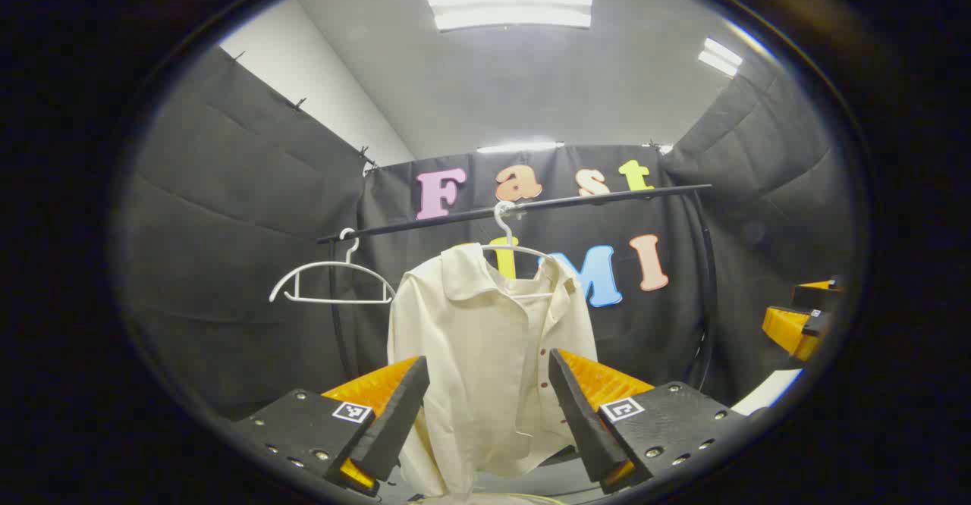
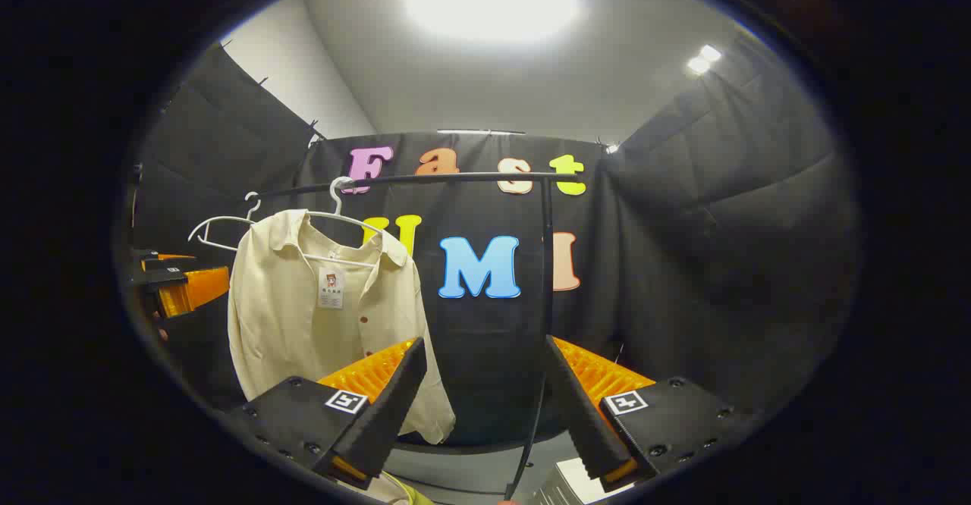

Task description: Grasp the clothes on the hanger with both hands and then place them into the laundry hamper below.

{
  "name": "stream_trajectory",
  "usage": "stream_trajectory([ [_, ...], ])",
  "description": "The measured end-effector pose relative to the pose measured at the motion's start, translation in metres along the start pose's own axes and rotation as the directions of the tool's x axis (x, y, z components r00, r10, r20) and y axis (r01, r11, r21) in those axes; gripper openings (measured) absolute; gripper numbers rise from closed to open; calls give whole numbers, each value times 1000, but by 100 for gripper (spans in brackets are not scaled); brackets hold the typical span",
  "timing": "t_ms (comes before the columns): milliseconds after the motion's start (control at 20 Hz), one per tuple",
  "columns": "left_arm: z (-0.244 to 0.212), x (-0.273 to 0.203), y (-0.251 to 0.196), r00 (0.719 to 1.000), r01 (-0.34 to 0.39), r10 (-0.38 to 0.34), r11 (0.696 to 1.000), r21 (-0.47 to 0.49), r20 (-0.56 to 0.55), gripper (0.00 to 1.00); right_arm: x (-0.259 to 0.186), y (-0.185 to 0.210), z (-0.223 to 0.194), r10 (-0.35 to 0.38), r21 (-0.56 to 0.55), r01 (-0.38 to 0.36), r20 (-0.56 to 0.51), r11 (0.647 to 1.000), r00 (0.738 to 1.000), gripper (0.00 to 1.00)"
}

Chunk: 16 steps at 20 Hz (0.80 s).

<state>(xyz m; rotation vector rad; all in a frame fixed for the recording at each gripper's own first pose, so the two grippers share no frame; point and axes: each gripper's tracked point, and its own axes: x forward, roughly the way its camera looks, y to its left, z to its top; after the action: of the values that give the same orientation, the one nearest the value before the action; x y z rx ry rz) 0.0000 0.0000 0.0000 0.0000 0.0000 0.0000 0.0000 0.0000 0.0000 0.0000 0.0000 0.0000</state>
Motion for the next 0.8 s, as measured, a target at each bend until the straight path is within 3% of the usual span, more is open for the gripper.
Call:
stream_trajectory([
  [800,6,-5,34,999,29,-30,999,30,15,94,-9,26,2,-43,23,43,-7,999,999,97],
])
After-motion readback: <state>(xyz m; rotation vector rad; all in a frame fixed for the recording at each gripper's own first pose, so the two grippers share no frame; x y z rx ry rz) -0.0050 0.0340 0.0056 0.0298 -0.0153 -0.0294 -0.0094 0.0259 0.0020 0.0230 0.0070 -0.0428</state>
